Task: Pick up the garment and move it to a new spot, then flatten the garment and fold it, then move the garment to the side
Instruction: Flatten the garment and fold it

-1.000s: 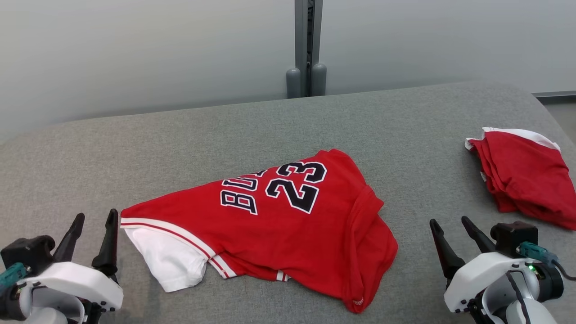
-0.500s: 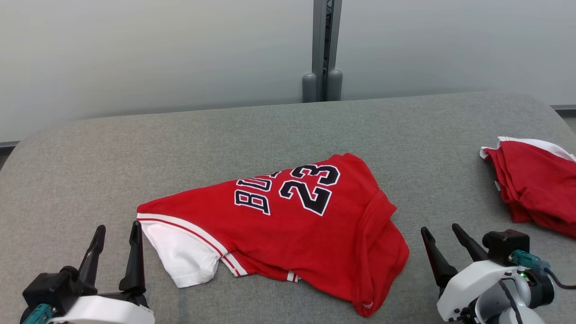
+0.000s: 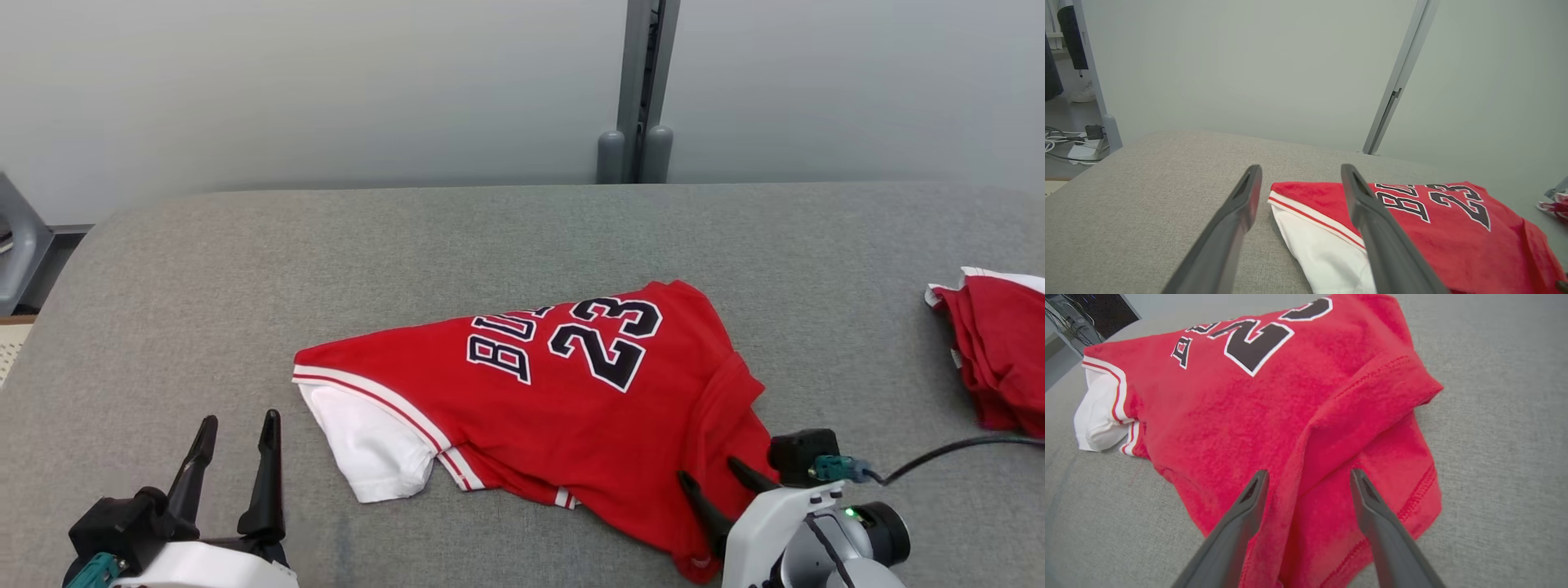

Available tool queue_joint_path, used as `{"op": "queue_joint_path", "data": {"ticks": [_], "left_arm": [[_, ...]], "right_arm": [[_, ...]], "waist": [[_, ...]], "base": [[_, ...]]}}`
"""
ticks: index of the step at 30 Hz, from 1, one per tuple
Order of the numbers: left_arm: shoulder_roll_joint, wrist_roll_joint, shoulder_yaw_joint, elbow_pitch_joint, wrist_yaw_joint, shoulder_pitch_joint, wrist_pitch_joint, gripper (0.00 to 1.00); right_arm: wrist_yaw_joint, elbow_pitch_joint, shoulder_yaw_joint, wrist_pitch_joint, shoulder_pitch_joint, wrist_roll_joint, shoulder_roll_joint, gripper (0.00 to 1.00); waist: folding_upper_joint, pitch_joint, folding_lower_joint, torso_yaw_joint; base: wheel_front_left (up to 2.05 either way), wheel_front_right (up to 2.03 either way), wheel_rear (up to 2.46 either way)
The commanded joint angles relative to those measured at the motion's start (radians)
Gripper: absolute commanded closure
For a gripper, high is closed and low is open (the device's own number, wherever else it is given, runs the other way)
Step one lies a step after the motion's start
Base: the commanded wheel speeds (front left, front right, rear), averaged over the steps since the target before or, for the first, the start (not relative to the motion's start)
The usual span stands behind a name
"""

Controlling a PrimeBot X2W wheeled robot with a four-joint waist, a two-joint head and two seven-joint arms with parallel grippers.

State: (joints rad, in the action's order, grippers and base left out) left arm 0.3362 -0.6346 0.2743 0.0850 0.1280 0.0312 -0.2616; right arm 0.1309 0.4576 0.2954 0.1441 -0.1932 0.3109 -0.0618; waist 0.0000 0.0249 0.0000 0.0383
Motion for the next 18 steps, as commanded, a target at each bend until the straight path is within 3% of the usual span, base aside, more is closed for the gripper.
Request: {"op": "queue_joint_path", "data": {"ticks": [1,2,3,4,5,12,18], "left_arm": [[0.002,0.005,0.000,0.007,-0.006,-0.017,-0.004,0.00],[0.001,0.006,0.001,0.009,-0.008,-0.020,-0.004,0.00],[-0.001,0.007,0.004,0.011,-0.011,-0.023,-0.004,0.00],[-0.001,0.007,0.004,0.011,-0.011,-0.023,-0.004,0.00],[-0.004,0.006,0.005,0.016,-0.012,-0.023,-0.004,0.00],[-0.013,0.008,0.008,0.026,-0.021,-0.029,-0.004,0.00],[-0.019,0.010,0.017,0.032,-0.035,-0.057,-0.004,0.00]], "right_arm": [[0.000,0.024,-0.003,0.031,-0.010,0.010,0.001,0.00],[0.000,0.035,-0.006,0.048,-0.013,0.010,0.002,0.00],[0.000,0.040,-0.012,0.058,-0.016,0.010,0.003,0.12],[0.000,0.040,-0.012,0.058,-0.016,0.010,0.003,0.12],[0.000,0.042,-0.033,0.055,-0.020,-0.002,0.004,0.99],[0.000,0.028,-0.123,0.041,-0.047,-0.052,-0.006,1.00],[0.000,0.050,-0.156,0.018,-0.157,-0.030,-0.066,1.00]], "waist": [[0.0000,0.001,0.0000,0.017],[0.0000,0.002,0.0000,0.023],[0.0000,0.002,0.0000,0.029],[0.0000,0.002,0.0000,0.029],[0.0000,0.003,0.0000,0.039],[0.0000,0.016,0.0000,0.061],[0.0000,0.064,0.0000,0.082]], "base": [[0.00,0.00,0.00],[0.00,0.00,0.00],[0.00,0.00,0.00],[0.00,0.00,0.00],[0.00,0.00,0.00],[0.00,0.00,0.00],[0.00,0.00,0.00]]}}
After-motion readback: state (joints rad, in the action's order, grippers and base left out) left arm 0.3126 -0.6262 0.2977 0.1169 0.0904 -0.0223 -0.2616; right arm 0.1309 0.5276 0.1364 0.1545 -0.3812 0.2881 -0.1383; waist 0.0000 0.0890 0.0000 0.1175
